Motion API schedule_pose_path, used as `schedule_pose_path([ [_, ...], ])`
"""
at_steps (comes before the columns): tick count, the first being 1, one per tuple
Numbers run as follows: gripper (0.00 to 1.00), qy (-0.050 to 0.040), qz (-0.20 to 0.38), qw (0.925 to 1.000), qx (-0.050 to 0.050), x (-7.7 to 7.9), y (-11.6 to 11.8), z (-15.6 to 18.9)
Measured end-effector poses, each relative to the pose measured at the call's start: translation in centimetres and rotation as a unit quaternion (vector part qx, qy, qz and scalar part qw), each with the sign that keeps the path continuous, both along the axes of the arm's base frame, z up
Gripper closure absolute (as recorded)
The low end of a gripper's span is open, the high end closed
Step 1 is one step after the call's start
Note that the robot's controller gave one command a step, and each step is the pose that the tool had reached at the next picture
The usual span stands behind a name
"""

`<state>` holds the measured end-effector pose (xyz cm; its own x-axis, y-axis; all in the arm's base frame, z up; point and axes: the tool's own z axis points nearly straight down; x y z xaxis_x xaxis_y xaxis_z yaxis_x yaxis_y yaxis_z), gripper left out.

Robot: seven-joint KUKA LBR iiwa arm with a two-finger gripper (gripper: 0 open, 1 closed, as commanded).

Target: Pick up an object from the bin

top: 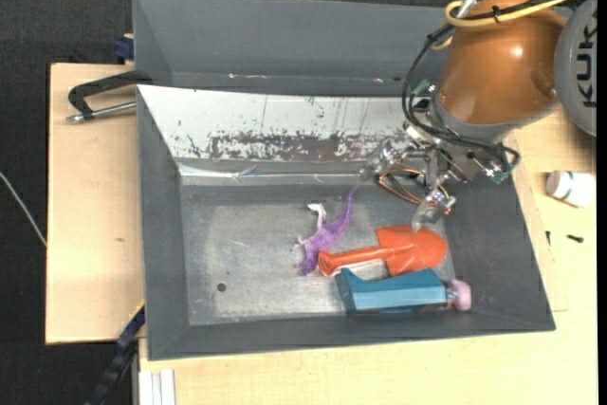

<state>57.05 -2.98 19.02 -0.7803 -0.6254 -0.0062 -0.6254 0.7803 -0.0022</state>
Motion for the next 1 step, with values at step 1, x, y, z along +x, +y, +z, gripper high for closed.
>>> schedule_pose_path([
  [1, 0.0, 0.0001, 0.0, 1.0, 0.0, 0.0, 0.0, 0.0],
])
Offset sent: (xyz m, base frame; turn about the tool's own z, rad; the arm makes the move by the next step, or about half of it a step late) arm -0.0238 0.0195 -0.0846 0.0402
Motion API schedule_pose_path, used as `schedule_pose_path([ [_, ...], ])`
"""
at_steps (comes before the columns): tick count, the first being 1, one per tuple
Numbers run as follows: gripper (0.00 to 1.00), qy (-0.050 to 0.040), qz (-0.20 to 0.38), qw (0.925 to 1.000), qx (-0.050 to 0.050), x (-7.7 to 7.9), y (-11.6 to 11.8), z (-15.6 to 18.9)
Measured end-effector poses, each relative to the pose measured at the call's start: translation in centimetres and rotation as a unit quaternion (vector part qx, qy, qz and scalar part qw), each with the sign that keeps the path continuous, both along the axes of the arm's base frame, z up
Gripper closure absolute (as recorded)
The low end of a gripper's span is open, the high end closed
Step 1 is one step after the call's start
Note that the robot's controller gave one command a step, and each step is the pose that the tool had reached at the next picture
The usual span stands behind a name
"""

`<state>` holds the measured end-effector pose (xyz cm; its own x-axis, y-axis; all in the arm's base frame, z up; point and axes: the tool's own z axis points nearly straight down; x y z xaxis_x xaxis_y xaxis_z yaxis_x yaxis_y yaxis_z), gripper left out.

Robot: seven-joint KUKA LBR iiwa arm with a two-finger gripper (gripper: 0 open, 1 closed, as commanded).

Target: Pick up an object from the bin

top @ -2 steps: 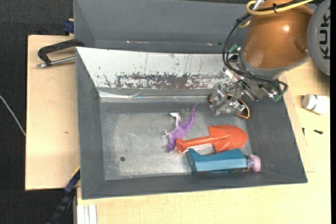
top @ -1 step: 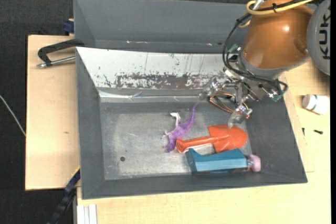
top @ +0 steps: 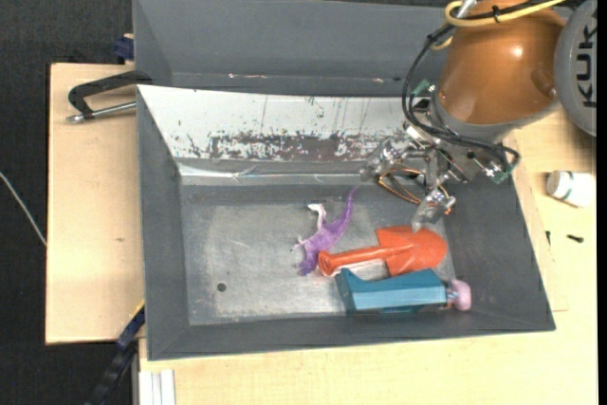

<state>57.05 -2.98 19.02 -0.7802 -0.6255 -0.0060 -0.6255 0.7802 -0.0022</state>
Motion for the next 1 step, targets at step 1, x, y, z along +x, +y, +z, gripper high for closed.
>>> schedule_pose_path([
  [1, 1.0, 0.0017, -0.02, 0.9998, 0.0, -2.28, 2.08, -8.37],
])
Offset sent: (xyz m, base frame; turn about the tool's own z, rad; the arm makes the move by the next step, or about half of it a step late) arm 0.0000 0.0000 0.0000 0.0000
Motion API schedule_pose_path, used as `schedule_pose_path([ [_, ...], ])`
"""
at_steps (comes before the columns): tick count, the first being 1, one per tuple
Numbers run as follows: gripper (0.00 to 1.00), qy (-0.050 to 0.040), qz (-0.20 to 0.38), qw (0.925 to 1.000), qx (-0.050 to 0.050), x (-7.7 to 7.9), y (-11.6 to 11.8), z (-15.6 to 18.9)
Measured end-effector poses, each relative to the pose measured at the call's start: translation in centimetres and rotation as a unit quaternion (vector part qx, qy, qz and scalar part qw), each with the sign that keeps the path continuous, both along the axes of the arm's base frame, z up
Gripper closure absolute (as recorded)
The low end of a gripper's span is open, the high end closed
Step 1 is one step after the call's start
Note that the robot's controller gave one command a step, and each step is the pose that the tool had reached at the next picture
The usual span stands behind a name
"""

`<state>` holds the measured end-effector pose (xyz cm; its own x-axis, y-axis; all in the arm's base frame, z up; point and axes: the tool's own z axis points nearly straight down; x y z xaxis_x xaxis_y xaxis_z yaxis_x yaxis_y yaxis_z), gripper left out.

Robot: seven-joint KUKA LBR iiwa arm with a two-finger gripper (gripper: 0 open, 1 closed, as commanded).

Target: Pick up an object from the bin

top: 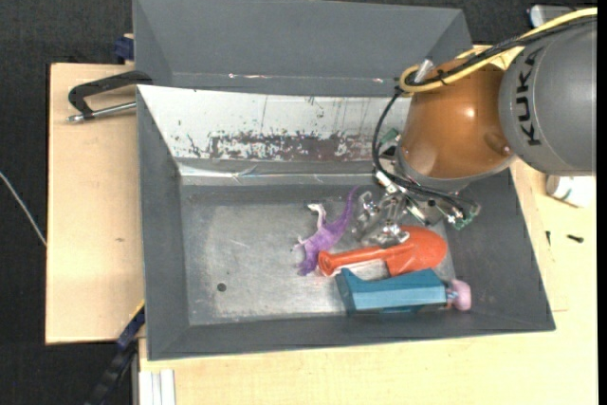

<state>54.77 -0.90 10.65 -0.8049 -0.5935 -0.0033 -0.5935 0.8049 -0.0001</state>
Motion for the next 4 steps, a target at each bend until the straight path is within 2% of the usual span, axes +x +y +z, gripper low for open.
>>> schedule_pose_path([
  [1, 0.0, 0.0, 0.0, 1.0, 0.0, 0.0, 0.0, 0.0],
  [2, 0.0, 0.0, 0.0, 1.0, 0.0, 0.0, 0.0, 0.0],
  [3, 1.0, -0.0016, 0.006, 1.0, -0.002, -0.7, -1.0, -3.1],
  [4, 1.0, -0.0016, 0.006, 1.0, -0.002, -0.7, -1.0, -3.1],
])
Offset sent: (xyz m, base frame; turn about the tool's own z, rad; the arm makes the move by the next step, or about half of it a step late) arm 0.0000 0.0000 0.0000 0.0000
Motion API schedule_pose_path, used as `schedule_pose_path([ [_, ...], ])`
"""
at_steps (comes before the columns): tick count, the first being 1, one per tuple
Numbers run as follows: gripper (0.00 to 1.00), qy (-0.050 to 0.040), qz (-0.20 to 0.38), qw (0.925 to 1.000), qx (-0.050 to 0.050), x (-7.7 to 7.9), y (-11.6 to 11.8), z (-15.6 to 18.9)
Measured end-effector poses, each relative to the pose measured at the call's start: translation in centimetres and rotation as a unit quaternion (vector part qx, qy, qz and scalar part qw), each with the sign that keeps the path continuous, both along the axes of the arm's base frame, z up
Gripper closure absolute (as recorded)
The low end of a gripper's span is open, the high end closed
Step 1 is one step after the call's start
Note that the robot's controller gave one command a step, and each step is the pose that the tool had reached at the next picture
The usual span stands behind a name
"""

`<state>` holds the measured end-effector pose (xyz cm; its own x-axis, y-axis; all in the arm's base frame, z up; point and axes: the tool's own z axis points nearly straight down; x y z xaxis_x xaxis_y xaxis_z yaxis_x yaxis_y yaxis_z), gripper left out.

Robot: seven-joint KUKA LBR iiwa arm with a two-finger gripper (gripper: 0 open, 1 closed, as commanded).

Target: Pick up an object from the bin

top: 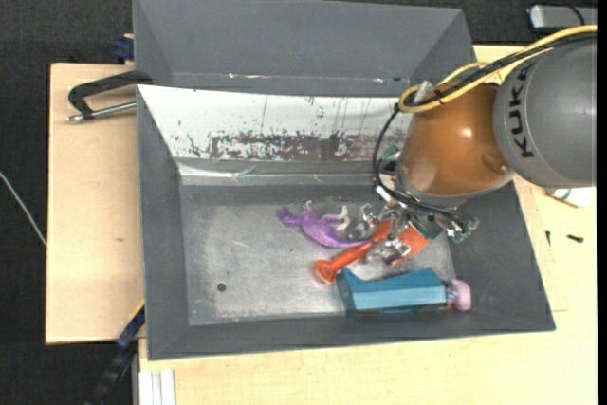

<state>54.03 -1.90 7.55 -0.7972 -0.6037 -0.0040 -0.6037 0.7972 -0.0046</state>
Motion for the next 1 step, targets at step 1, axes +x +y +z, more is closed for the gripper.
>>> schedule_pose_path([
  [1, 1.0, 0.0015, -0.002, 1.0, 0.002, -0.04, 0.75, 18.84],
])
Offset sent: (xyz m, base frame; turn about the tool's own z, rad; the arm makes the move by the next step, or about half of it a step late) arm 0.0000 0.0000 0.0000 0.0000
